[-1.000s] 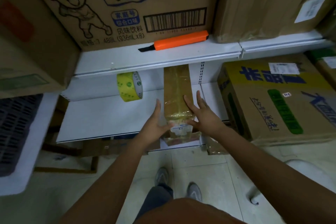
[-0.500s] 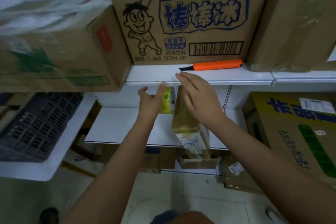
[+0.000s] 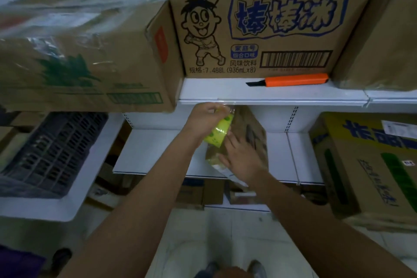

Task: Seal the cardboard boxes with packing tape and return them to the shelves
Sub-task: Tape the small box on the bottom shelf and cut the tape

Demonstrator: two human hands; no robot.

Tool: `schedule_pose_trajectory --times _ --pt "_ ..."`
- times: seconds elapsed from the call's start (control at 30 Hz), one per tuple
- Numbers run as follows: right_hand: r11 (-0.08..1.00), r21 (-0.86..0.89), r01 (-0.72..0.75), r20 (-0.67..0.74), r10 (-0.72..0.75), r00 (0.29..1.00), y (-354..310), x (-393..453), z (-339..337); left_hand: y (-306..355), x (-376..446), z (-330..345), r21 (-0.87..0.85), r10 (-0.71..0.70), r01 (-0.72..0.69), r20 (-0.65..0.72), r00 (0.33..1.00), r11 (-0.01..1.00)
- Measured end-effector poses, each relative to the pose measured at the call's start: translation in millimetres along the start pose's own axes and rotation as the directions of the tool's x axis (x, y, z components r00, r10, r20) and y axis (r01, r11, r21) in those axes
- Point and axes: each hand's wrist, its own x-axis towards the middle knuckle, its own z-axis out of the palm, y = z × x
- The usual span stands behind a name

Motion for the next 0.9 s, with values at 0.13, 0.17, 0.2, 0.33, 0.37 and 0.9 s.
schedule_pose_trajectory --times 0.13,0.17,0.2,0.33,0.37,0.9 --pt "0.995 0.088 -0.038 -0.068 0.044 0.997 -14.7 -7.0 -3.6 -8.1 2.8 0.3 -0.020 0.014 -0.014 -0.004 1.000 1.000" --pt "0.993 0.099 -0.062 -0.127 0.074 0.989 -22.0 -14.4 -7.8 -8.2 2.2 -0.9 -0.063 -0.023 0.024 0.023 0.999 0.998" --pt "0.991 0.107 -0.083 -0.189 0.102 0.977 -28.4 -20.4 -11.2 -6.1 0.6 -2.8 -0.130 -0.067 0.076 0.067 0.996 0.989" --pt "0.983 0.148 -0.105 -0.367 0.153 0.917 -42.3 -24.2 -28.5 13.6 -3.8 -12.0 -0.308 -0.299 0.349 0.199 0.933 0.885" --pt "0.983 0.158 -0.094 -0.397 0.150 0.905 -44.0 -20.4 -35.2 20.8 -6.2 -14.9 -0.347 -0.335 0.397 0.225 0.915 0.850" --pt "0.400 0.836 -0.375 0.135 0.512 0.848 -105.7 64.4 -94.5 -6.7 -84.5 -86.6 0.033 0.052 -0.052 -0.004 0.999 0.998"
